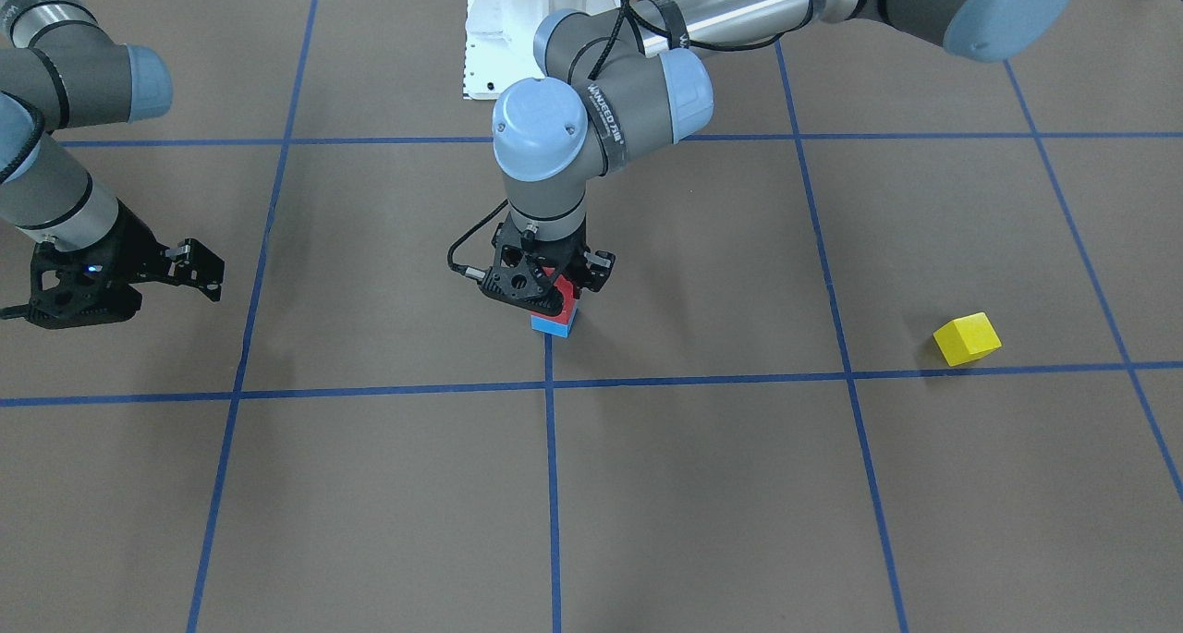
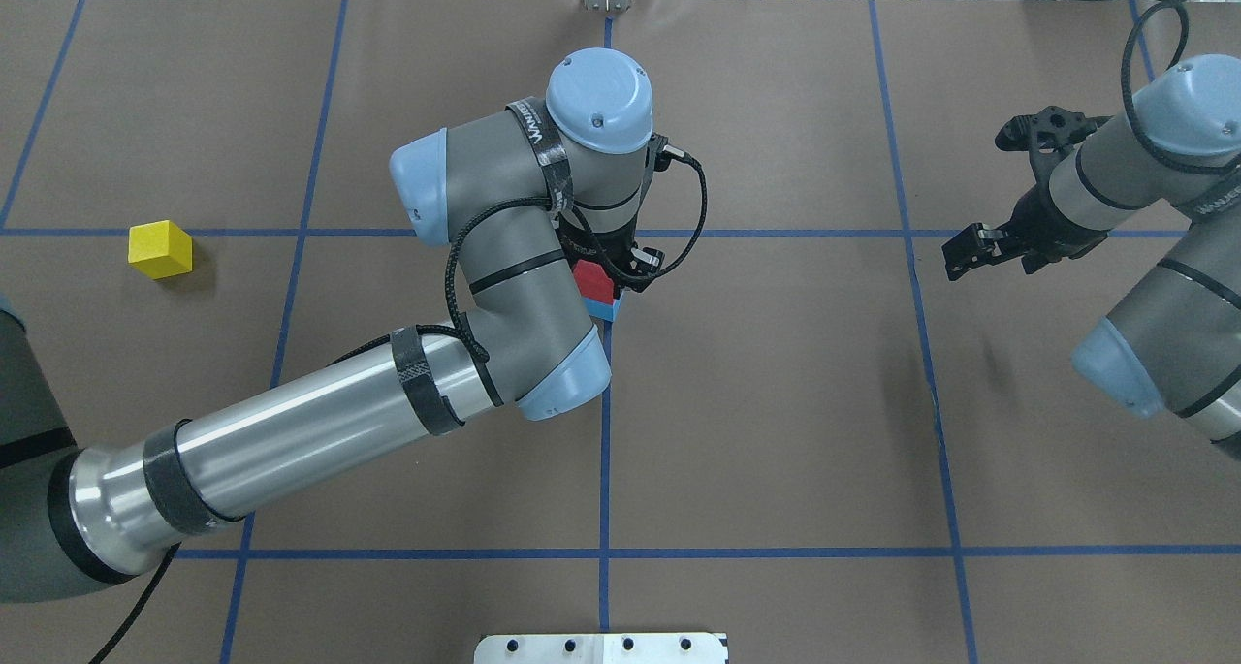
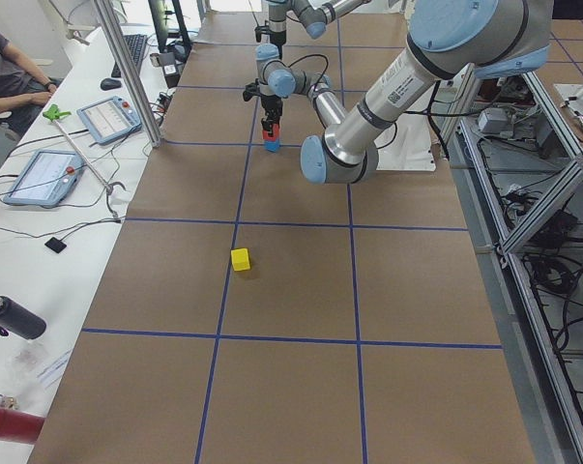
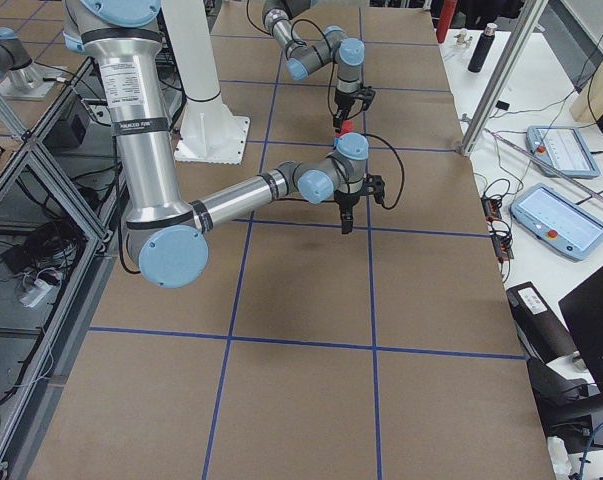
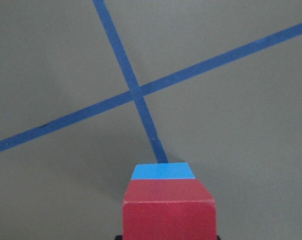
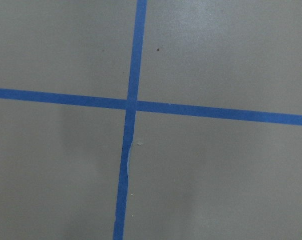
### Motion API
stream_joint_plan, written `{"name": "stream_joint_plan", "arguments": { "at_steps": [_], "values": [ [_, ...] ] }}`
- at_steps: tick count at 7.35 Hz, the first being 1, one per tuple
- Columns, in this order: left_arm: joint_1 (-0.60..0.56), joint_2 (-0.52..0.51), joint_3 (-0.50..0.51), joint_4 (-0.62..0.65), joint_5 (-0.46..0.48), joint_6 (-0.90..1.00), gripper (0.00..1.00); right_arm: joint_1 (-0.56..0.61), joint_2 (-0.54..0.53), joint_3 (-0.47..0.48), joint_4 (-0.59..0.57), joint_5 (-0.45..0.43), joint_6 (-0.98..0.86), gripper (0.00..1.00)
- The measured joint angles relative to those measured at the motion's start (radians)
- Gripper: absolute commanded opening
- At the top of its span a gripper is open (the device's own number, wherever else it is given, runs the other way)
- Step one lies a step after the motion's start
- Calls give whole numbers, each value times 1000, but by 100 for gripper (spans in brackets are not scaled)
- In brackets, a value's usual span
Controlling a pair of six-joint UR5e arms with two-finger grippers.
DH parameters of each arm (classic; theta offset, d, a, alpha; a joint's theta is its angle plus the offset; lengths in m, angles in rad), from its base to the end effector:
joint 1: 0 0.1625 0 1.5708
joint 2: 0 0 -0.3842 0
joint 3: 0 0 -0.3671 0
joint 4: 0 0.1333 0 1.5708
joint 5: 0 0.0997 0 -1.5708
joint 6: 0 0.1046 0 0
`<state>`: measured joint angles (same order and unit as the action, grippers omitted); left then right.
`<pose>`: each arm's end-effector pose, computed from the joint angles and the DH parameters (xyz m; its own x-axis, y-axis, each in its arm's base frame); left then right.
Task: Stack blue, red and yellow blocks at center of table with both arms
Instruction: 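Lower the red cube onto the blue cube with the left gripper, then open the left gripper and lift it away from the stack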
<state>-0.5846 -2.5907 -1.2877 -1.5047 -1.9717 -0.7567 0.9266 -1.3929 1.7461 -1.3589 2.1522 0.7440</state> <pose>0.5637 -0.4840 0.1304 0.6709 0.3588 -0.6490 -0.2651 0.9334 0.2420 -0.2657 -0.4801 0.4341 0.7052 -0.0850 0.7039 0.0403 0.9960 0.0799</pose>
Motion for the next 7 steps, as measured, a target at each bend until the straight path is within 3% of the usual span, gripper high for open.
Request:
{"name": "stream_joint_plan", "arguments": {
  "at_steps": [5, 7],
  "values": [
    [-11, 2, -30, 12, 0, -6, 99, -1, 7, -3, 0, 0, 1, 100],
    [-75, 70, -175, 94, -10, 0, 99, -2, 8, -3, 0, 0, 0, 100]
  ]
}}
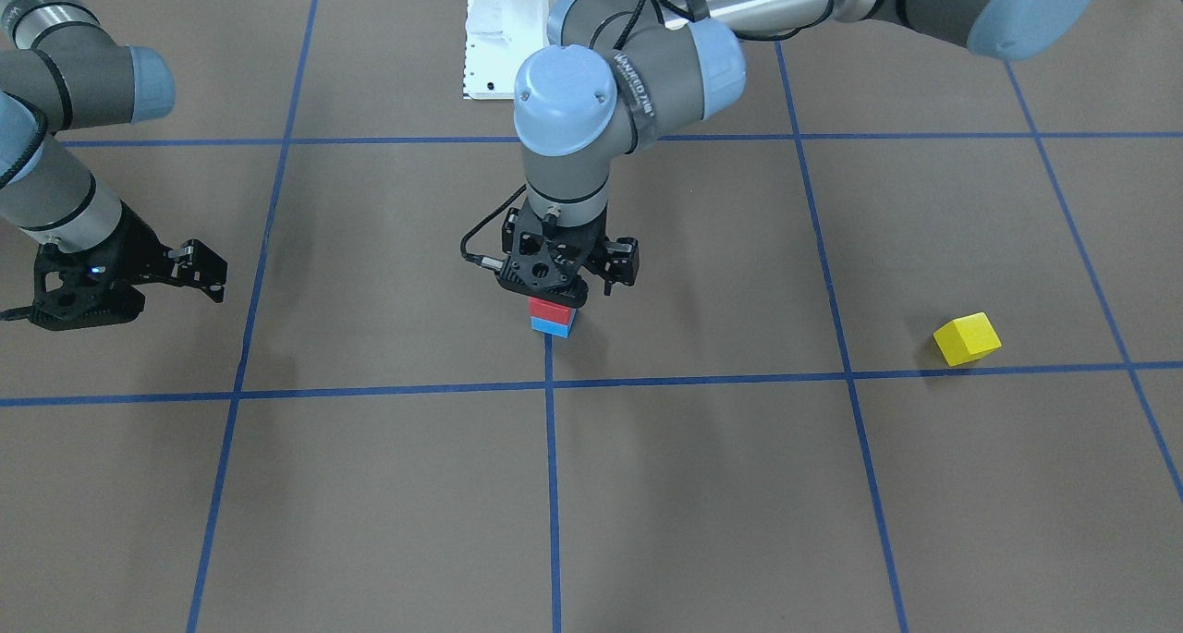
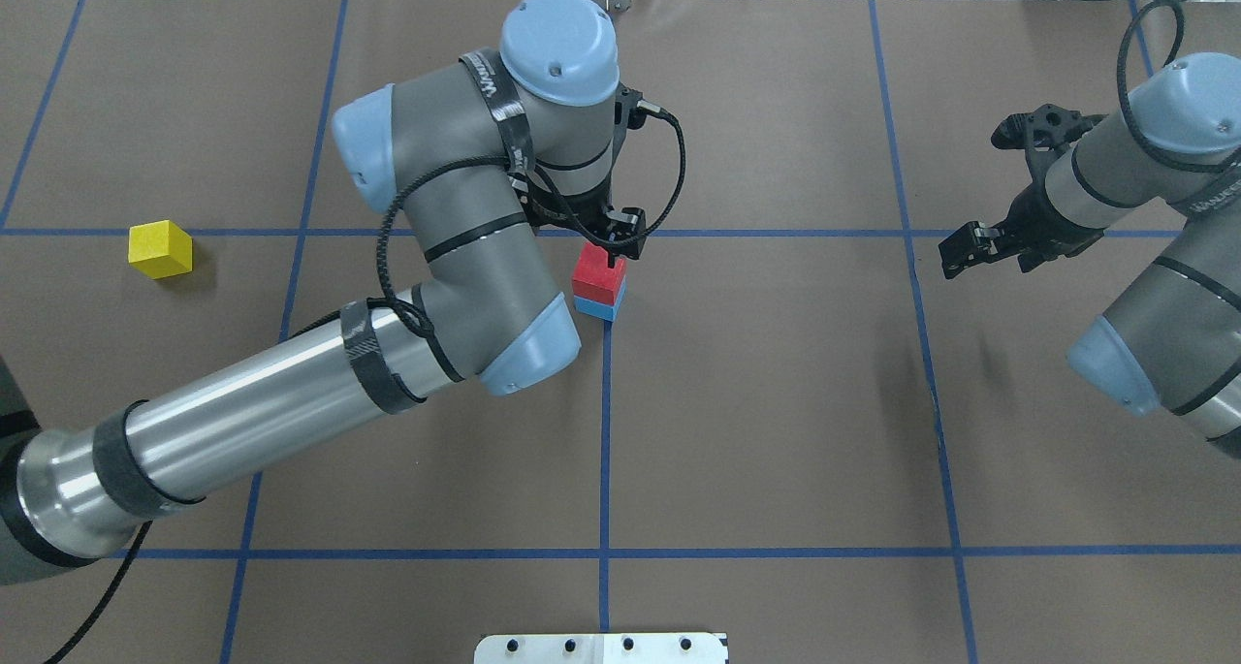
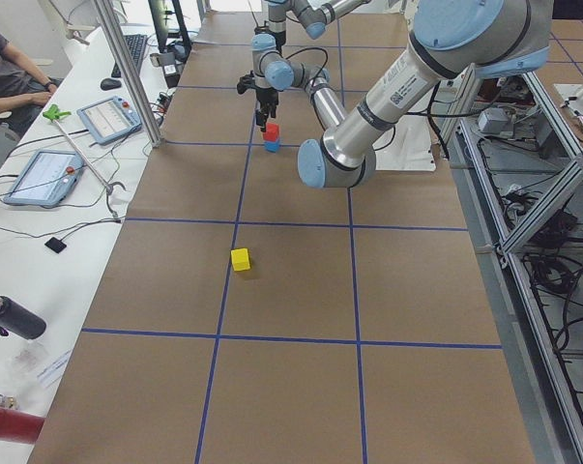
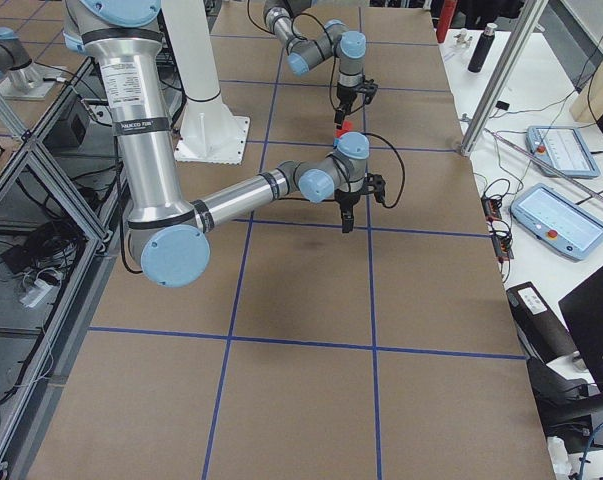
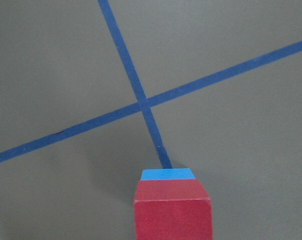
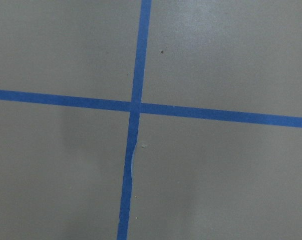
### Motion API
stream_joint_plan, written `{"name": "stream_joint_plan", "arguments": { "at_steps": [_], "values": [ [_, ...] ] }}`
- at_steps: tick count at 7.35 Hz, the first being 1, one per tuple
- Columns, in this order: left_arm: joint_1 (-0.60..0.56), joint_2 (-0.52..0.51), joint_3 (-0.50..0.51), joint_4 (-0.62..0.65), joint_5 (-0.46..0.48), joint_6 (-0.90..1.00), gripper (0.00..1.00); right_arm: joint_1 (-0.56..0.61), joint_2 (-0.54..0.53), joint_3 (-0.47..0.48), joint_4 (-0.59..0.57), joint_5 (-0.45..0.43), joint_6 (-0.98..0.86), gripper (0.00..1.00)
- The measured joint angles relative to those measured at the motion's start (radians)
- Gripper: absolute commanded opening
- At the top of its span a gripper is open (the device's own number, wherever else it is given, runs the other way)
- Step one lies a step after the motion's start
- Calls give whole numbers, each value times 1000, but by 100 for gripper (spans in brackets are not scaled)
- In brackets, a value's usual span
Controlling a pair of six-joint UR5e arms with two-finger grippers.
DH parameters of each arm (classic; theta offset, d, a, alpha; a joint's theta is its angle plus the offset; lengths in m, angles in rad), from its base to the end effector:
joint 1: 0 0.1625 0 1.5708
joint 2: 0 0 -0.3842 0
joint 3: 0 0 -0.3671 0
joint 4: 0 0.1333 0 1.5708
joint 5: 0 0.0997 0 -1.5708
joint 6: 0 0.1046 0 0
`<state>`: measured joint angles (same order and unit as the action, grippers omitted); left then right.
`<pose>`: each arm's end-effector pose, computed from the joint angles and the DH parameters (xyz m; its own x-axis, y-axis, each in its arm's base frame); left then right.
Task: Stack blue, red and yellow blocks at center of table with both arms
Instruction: 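Open the left gripper and lift it away from the stack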
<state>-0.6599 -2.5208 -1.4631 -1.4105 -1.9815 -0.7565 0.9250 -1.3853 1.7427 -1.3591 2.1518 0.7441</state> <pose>0.4928 -0.4982 0.1237 0.6851 0.3123 -0.6581 -0.1967 0.9492 0.2457 -0.2679 -0.4816 0.4316 0.7036 -0.0882 0.7051 0.0414 0.9957 0.0833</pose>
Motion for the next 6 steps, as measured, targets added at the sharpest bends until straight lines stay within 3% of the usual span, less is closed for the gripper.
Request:
{"name": "stream_joint_plan", "arguments": {
  "at_steps": [3, 6],
  "values": [
    [-151, 232, -207, 33, -76, 22, 99, 0, 2, -8, 1, -1, 0, 100],
    [-289, 484, -281, 10, -132, 95, 99, 1, 0, -11, 0, -1, 0, 100]
  ]
}}
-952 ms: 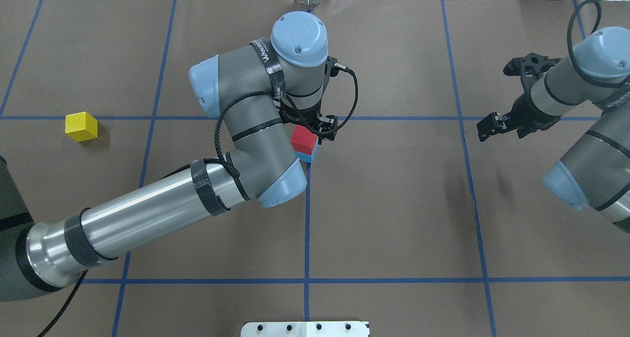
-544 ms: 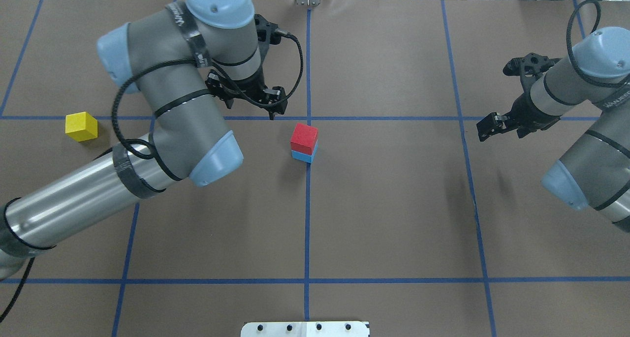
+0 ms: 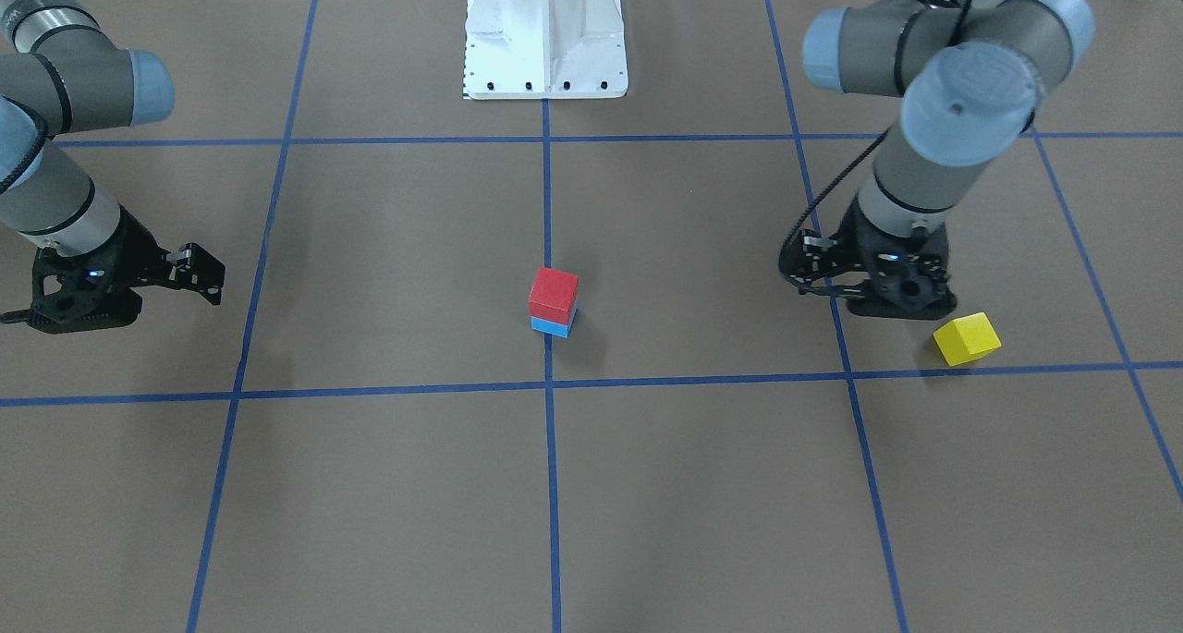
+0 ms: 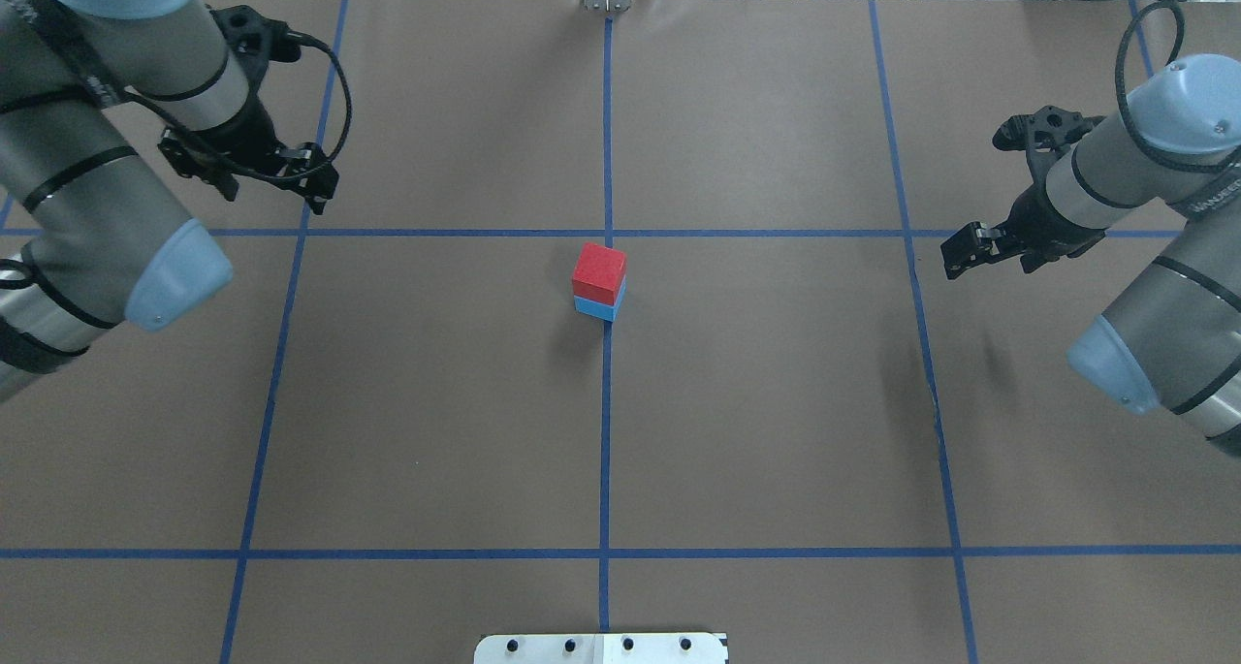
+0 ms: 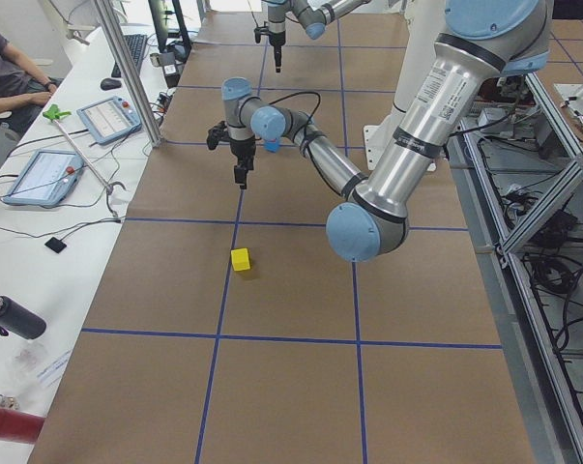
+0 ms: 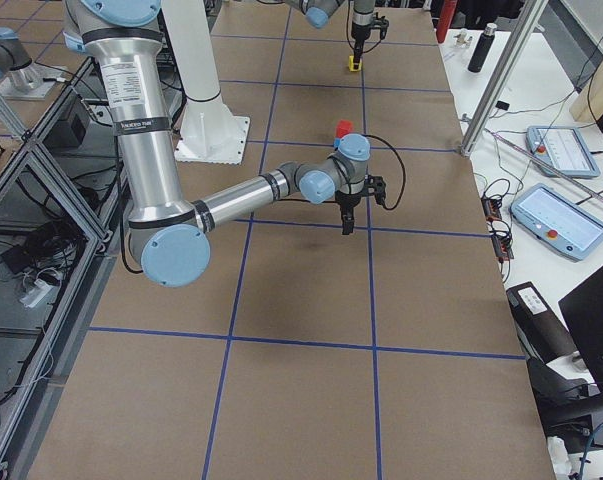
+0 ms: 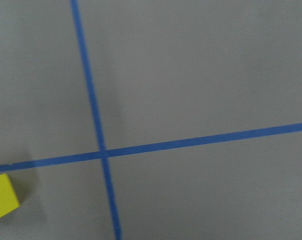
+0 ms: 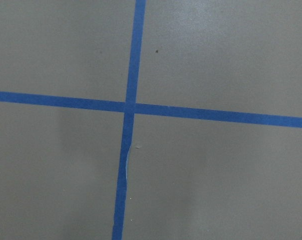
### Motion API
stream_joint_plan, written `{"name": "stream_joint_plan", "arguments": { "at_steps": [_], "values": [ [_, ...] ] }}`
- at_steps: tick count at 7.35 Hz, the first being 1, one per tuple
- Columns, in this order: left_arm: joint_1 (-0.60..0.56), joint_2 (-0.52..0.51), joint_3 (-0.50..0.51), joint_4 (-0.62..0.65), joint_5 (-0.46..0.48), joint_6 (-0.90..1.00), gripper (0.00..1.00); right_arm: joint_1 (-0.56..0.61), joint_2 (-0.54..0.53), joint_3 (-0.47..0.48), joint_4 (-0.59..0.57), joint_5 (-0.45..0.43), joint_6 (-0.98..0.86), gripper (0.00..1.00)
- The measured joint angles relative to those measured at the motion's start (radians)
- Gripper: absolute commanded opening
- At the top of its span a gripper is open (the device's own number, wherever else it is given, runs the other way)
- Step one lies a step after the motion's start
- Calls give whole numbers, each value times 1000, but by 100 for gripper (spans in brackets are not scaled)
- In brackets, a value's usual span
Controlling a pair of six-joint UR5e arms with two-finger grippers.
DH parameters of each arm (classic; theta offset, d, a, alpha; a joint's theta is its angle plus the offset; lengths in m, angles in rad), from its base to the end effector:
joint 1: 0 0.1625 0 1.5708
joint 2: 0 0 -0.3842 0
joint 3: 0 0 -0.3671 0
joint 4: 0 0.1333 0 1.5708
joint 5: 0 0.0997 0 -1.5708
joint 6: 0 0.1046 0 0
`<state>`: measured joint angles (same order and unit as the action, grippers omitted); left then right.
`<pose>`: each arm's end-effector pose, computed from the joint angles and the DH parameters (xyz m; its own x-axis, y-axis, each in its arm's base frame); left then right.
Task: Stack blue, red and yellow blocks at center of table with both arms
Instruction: 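Move the left gripper to the yellow cube and grasp it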
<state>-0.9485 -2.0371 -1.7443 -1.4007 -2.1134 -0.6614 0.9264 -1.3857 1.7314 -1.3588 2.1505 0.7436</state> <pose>0.2834 -0.5310 0.3213 0.7609 0.0988 -0.6414 -0.0665 0.9950 0.0744 -0.2678 -0.4830 0.4372 0.7092 -0.0813 0.7003 0.0403 0.9964 0.0749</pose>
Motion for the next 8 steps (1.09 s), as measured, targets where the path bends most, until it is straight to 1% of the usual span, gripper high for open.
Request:
{"name": "stream_joint_plan", "arguments": {
  "at_steps": [1, 2, 3, 6, 8],
  "values": [
    [-37, 74, 4, -46, -20, 6, 99, 0, 0, 0, 1, 0, 0, 100],
    [-62, 129, 28, -108, -30, 4, 99, 0, 0, 1, 1, -1, 0, 100],
    [-84, 155, 76, -170, -36, 0, 99, 0, 0, 2, 1, -1, 0, 100],
    [-109, 206, 222, -387, -68, -34, 99, -2, 8, 7, 1, -6, 2, 100],
    [-105, 211, 288, -462, -72, -77, 99, -8, 20, 2, 1, -10, 2, 100]
  ]
}}
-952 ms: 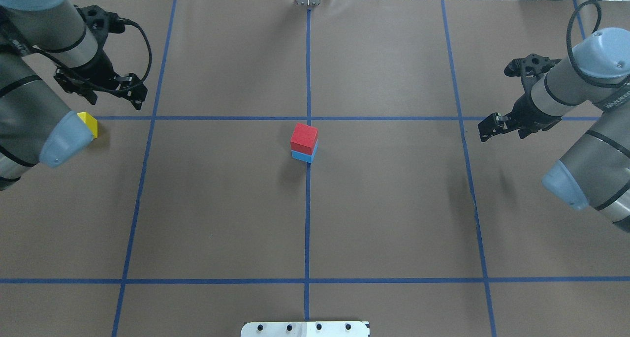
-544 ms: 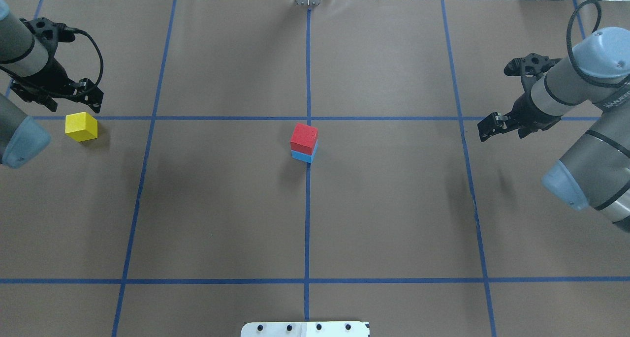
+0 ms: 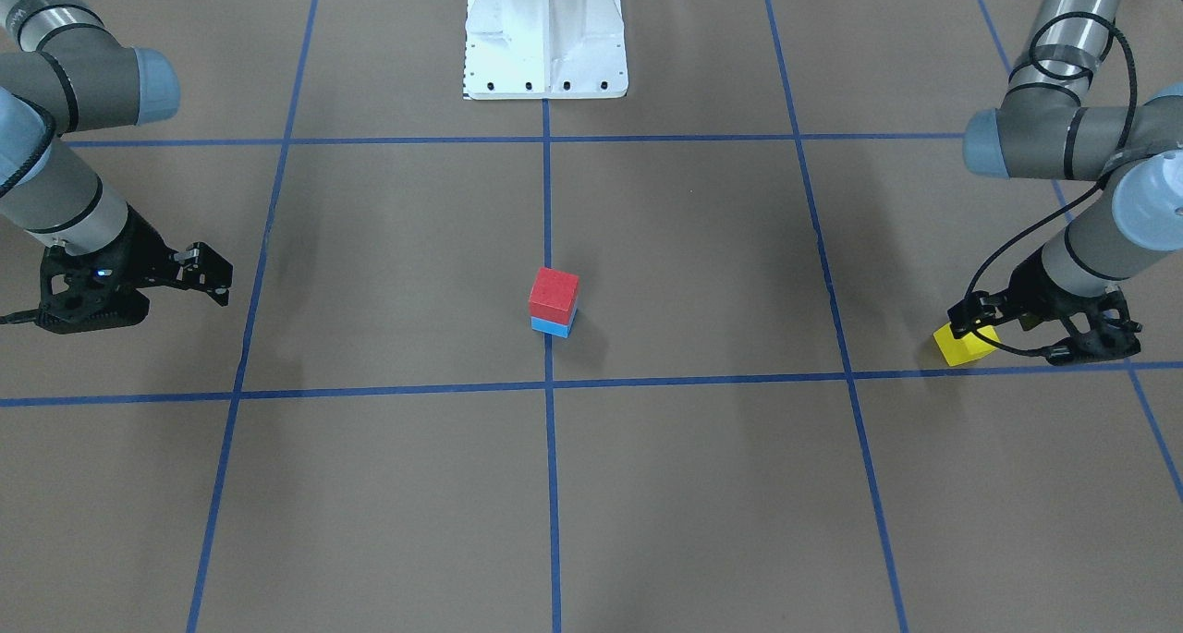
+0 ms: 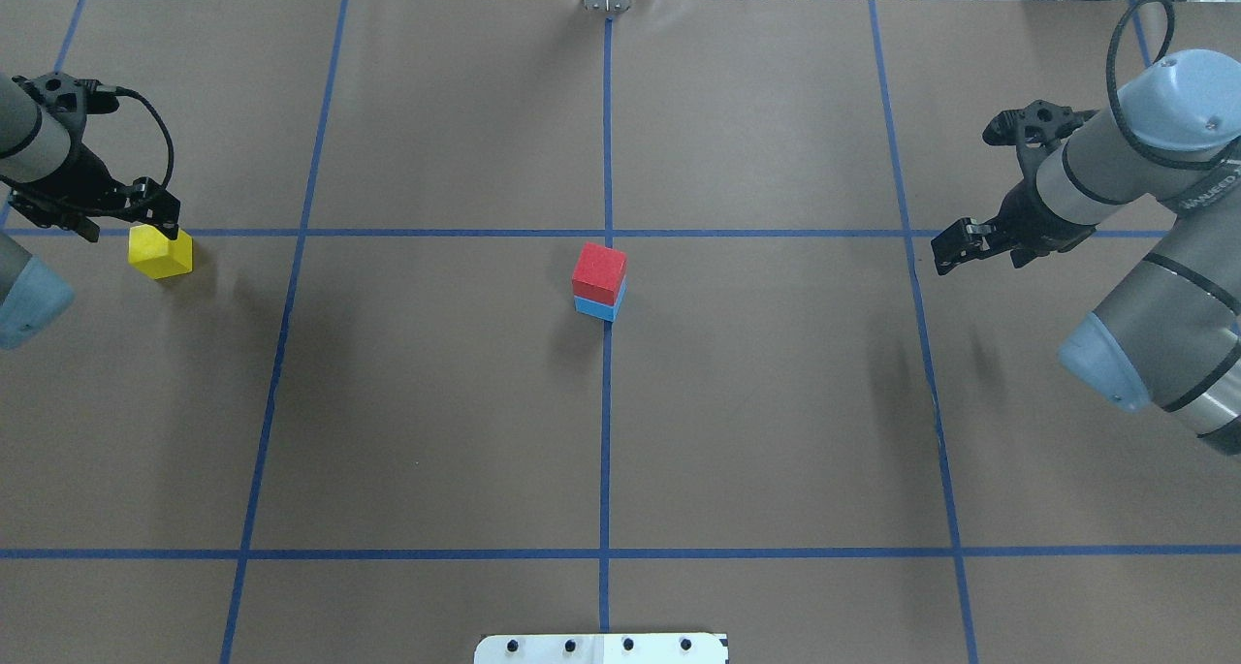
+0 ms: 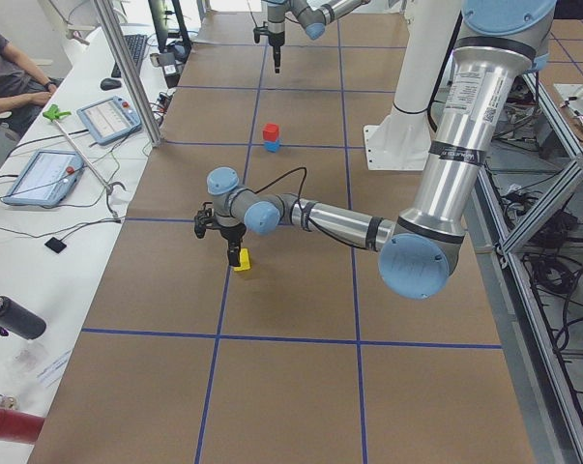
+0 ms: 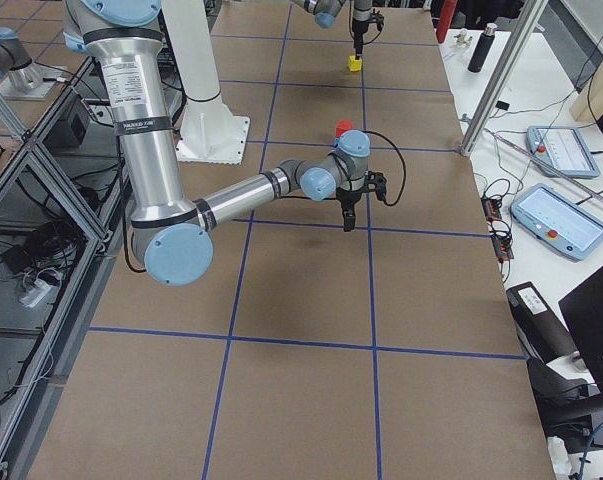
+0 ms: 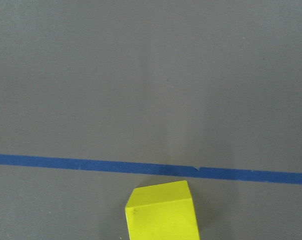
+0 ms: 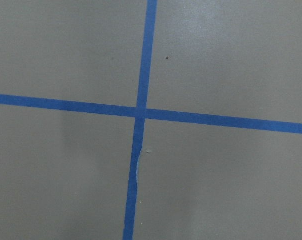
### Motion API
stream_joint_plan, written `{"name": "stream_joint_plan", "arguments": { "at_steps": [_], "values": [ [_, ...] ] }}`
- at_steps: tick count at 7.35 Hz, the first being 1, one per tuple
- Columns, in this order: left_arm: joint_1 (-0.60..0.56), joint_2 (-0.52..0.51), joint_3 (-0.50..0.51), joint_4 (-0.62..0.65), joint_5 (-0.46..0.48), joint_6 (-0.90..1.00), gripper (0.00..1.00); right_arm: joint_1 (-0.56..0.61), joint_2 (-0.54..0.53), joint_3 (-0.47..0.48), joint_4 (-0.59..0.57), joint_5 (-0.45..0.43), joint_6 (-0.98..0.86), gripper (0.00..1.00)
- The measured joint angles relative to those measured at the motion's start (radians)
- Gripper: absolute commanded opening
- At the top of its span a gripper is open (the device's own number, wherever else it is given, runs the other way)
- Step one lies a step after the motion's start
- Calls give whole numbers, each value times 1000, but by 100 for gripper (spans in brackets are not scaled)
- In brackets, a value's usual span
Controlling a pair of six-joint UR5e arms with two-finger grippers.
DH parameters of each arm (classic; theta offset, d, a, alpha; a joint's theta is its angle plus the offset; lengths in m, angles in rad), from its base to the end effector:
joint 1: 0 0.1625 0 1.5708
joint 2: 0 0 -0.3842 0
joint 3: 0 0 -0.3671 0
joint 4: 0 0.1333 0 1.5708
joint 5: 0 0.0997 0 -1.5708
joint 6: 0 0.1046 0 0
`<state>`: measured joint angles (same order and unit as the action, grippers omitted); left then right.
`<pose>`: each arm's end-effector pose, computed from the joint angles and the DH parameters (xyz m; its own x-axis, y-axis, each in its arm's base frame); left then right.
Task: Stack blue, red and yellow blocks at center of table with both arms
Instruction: 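Move the left gripper to the yellow cube and grasp it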
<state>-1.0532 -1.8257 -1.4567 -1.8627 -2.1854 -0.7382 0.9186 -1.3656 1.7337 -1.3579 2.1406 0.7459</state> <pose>0.2269 -0.5460 0.5185 0.7390 -0.0765 -0.6694 0.0650 0.9970 -0.0421 -0.2742 -0.4857 0.4254 0.7038 -0.0973 0.7037 0.0405 0.9945 0.0971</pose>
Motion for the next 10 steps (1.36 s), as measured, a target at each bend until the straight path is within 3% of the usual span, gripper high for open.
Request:
{"name": "stream_joint_plan", "arguments": {
  "at_steps": [2, 5, 6, 7, 8, 10],
  "values": [
    [5, -8, 28, -27, 0, -38, 99, -1, 4, -5, -1, -4, 1, 100],
    [10, -13, 61, -70, -1, -48, 85, -2, 6, -8, -1, -5, 1, 100],
    [12, -13, 68, -80, -1, -49, 64, -2, 6, -8, -1, -5, 1, 100],
    [14, -16, 69, -83, -1, -50, 21, -1, 6, -9, -1, -5, 1, 100],
    [16, -21, 68, -84, -3, -55, 0, -1, 6, -9, -1, -5, 1, 100],
    [18, -39, 61, -76, -11, -82, 0, 0, 6, -9, -1, -4, 1, 100]
  ]
}}
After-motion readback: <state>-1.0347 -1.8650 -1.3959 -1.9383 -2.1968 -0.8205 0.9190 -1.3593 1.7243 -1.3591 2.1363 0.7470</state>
